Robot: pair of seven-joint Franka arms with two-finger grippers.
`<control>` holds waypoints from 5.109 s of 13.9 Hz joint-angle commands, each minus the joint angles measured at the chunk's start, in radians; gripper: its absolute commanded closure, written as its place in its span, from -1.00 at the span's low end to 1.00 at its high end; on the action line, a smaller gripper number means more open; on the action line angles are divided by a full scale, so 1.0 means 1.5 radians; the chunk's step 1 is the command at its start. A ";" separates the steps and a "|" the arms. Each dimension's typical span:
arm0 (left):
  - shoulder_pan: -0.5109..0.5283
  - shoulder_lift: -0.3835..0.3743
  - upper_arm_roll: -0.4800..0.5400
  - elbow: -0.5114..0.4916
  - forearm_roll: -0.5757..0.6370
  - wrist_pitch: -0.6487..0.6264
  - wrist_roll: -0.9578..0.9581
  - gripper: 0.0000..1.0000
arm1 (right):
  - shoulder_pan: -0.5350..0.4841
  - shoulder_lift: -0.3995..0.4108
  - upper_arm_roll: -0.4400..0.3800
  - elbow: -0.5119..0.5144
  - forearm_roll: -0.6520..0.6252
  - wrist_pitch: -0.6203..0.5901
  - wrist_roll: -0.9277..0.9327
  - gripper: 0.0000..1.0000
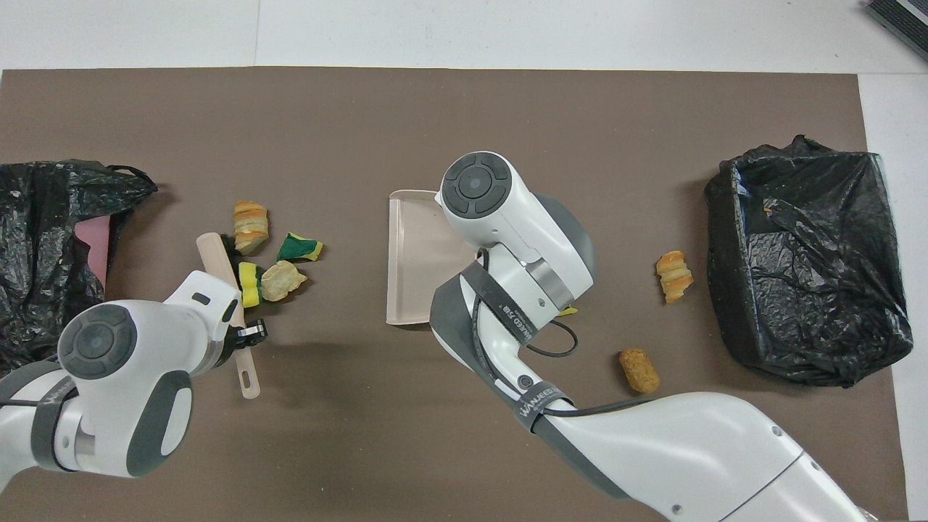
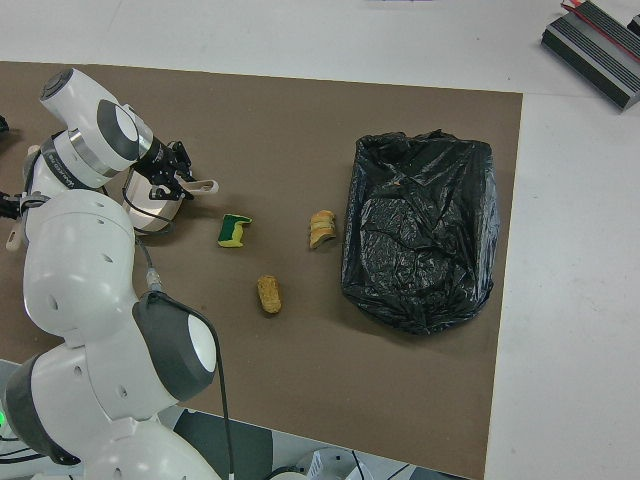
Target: Sweep and dump trash in bin
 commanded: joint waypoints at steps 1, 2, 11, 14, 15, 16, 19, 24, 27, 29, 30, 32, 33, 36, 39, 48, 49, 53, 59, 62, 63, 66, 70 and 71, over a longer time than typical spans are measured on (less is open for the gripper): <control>0.008 0.016 0.012 0.039 -0.010 -0.027 0.044 1.00 | -0.004 0.003 0.007 0.000 -0.017 -0.015 -0.023 1.00; 0.023 0.017 0.013 0.045 -0.010 -0.027 0.046 1.00 | -0.004 0.002 0.007 0.001 -0.017 -0.014 -0.023 1.00; 0.023 0.100 0.004 0.110 -0.026 -0.022 0.104 1.00 | -0.005 0.004 0.007 -0.001 -0.016 -0.009 -0.018 1.00; -0.041 0.098 -0.001 0.109 -0.050 -0.021 0.118 1.00 | -0.006 0.004 0.007 -0.001 -0.015 -0.008 -0.017 1.00; -0.076 0.095 -0.002 0.107 -0.075 -0.020 0.118 1.00 | -0.006 0.004 0.007 -0.001 -0.014 -0.007 -0.016 1.00; -0.104 0.094 -0.002 0.107 -0.094 -0.018 0.118 1.00 | -0.006 0.004 0.007 -0.001 -0.013 -0.006 -0.016 1.00; -0.177 0.091 -0.006 0.108 -0.139 -0.007 0.113 1.00 | -0.007 0.004 0.007 -0.001 -0.011 -0.004 -0.015 1.00; -0.190 0.082 -0.051 0.116 -0.169 0.003 -0.002 1.00 | -0.009 0.004 0.007 -0.002 -0.010 -0.002 -0.014 1.00; -0.153 0.059 -0.044 0.117 -0.165 -0.010 -0.042 1.00 | -0.014 0.005 0.007 -0.002 -0.014 0.002 -0.015 1.00; -0.110 0.030 -0.045 0.118 -0.165 -0.013 -0.062 1.00 | -0.015 0.005 0.007 -0.004 -0.014 0.011 -0.021 1.00; -0.095 0.016 -0.045 0.118 -0.165 -0.015 -0.081 1.00 | -0.016 0.005 0.007 -0.005 -0.014 0.017 -0.023 1.00; -0.077 -0.009 -0.044 0.113 -0.163 -0.077 -0.103 1.00 | -0.017 0.004 0.007 -0.012 -0.014 0.026 -0.023 1.00; -0.077 -0.021 -0.044 0.101 -0.161 -0.096 -0.103 1.00 | -0.017 0.004 0.007 -0.015 -0.014 0.029 -0.024 1.00; -0.076 -0.078 -0.049 0.025 -0.161 -0.117 -0.113 1.00 | -0.017 0.004 0.007 -0.016 -0.014 0.029 -0.028 1.00; -0.124 -0.081 -0.053 -0.016 -0.161 -0.114 -0.120 1.00 | -0.019 0.004 0.007 -0.017 -0.014 0.030 -0.036 1.00; -0.269 -0.049 -0.055 -0.015 -0.162 0.013 -0.166 1.00 | -0.021 0.002 0.007 -0.022 -0.014 0.036 -0.054 1.00; -0.269 -0.049 -0.054 -0.015 -0.162 0.028 -0.161 1.00 | -0.021 0.002 0.007 -0.021 -0.014 0.037 -0.054 1.00; -0.256 -0.019 -0.053 -0.003 -0.169 0.118 -0.179 1.00 | -0.031 0.002 0.007 -0.021 -0.015 0.039 -0.056 1.00; -0.208 -0.026 -0.049 -0.005 -0.160 0.008 -0.213 1.00 | -0.033 0.004 0.007 -0.021 -0.008 0.057 -0.053 1.00; -0.194 -0.034 -0.047 -0.008 -0.158 -0.045 -0.227 1.00 | -0.034 0.004 0.007 -0.019 -0.007 0.058 -0.053 1.00; -0.192 -0.038 -0.047 -0.014 -0.153 -0.052 -0.231 1.00 | -0.034 0.004 0.007 -0.018 -0.007 0.057 -0.053 1.00; -0.207 -0.056 -0.051 -0.020 -0.143 -0.081 -0.247 1.00 | -0.041 -0.008 0.007 -0.020 -0.004 0.056 -0.054 1.00; -0.306 -0.095 -0.055 -0.051 -0.128 -0.074 -0.329 1.00 | -0.093 -0.055 0.009 -0.033 0.019 0.048 -0.115 1.00; -0.330 -0.103 -0.055 -0.057 -0.128 -0.070 -0.350 1.00 | -0.120 -0.086 0.009 -0.057 0.045 0.049 -0.144 1.00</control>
